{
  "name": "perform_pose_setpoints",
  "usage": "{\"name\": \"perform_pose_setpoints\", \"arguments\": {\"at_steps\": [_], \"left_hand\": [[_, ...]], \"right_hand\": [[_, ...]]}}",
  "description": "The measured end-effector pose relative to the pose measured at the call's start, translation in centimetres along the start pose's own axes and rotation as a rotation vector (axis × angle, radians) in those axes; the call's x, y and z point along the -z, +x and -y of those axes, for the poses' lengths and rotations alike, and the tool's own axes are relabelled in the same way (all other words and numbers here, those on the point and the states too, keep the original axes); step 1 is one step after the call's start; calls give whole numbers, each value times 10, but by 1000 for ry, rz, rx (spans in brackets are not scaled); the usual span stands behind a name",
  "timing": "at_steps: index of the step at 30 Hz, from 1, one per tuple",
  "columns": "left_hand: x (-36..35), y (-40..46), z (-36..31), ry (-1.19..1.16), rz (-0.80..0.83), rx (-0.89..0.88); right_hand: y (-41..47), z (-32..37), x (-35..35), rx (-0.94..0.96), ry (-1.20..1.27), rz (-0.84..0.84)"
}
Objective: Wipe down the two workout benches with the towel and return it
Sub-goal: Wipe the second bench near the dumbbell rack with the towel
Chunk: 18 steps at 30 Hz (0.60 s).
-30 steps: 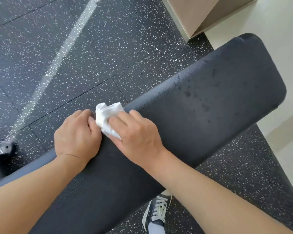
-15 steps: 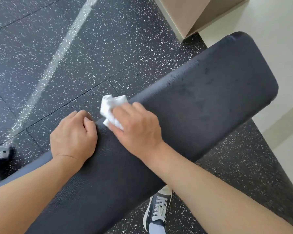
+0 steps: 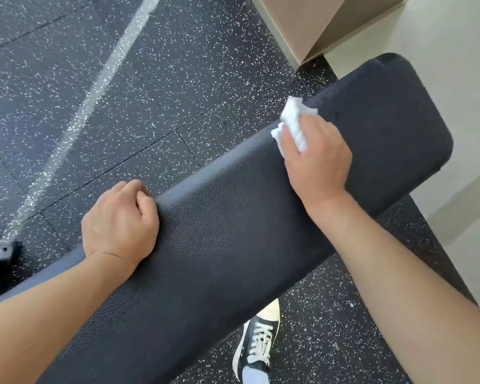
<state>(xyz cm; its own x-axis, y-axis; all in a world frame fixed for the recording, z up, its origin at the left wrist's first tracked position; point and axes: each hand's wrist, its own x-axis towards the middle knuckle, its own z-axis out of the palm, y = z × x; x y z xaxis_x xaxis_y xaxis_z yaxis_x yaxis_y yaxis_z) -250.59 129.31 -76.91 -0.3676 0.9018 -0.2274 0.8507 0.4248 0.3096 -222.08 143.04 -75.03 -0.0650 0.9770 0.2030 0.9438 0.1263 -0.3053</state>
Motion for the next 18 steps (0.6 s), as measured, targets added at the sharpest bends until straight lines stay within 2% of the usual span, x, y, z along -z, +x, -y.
{"name": "perform_pose_setpoints", "arguments": {"at_steps": [2,5,7,9,11,15,16,18], "left_hand": [[1,0,0,-5,-1,-3],[2,-1,-1,2,-5,-6],[3,-1,-2,1,-6,-3],[3,-1,-2,0,-1,1],[2,0,-2,9,-2,0],[0,0,0,8,-11,0],[0,0,1,3,-14,0],[0,0,1,-5,-19,-3]], "right_hand": [[-8,46,-11,78,-1,53],[-33,100,-23,377,35,164],[-42,104,-22,585,141,181],[-24,87,-16,705,119,194],[15,56,-16,614,-39,195],[81,-6,-9,171,-198,139],[82,-6,-7,150,-193,137],[65,23,-7,222,-211,180]]}}
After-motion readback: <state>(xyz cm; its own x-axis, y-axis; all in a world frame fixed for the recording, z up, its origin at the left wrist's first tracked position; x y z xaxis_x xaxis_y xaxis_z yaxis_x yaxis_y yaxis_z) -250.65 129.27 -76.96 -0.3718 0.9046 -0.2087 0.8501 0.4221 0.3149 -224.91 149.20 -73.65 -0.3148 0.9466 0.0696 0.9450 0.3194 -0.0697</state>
